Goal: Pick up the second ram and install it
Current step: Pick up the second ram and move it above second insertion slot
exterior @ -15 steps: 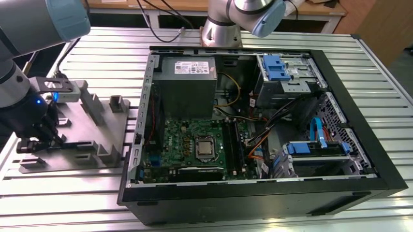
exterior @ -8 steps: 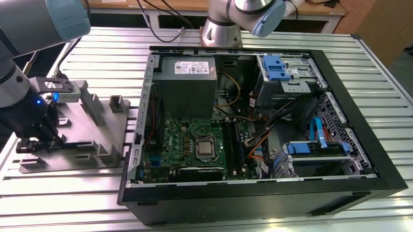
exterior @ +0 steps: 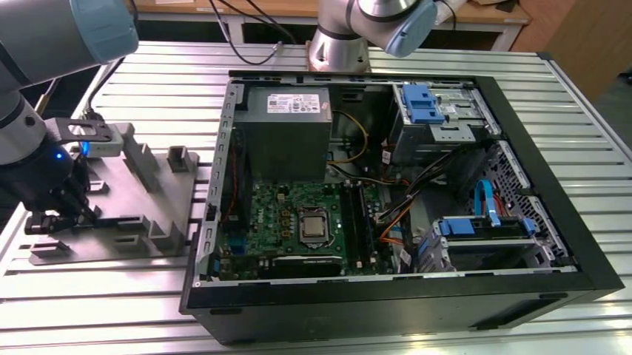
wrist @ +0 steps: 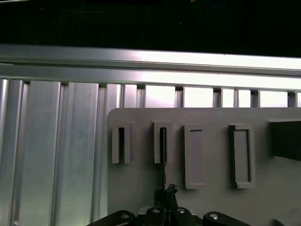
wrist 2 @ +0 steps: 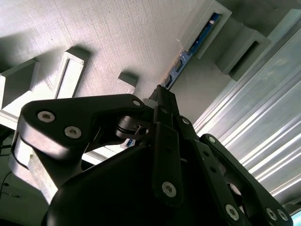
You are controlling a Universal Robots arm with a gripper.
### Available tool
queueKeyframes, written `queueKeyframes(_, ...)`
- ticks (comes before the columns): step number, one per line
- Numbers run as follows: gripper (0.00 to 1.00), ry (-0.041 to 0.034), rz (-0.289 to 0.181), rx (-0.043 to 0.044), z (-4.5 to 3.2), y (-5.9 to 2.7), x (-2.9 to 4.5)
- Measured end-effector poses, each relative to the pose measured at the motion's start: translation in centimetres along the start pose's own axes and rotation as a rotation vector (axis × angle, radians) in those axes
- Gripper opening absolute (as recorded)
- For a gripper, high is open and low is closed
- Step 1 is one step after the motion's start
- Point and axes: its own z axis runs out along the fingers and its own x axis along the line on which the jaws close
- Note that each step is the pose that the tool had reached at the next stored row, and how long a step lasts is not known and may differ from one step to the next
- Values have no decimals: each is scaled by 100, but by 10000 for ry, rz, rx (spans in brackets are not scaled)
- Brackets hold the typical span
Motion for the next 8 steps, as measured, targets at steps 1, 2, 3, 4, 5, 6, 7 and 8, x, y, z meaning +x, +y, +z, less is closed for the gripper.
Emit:
queueKeyframes(1,11,0,0,0,-11,1,0)
queueKeyframes(2,11,0,0,1,-29,1,-1)
queueKeyframes(3,11,0,0,0,-53,2,-2)
queueKeyframes(4,11,0,0,0,-78,3,-3)
queueKeyframes(5,11,1,0,-1,-104,4,-3)
queueKeyframes(6,11,0,0,0,-127,5,-4)
queueKeyframes(7,11,0,0,0,-152,6,-5)
queueKeyframes(8,11,-2,0,1,-175,7,-6)
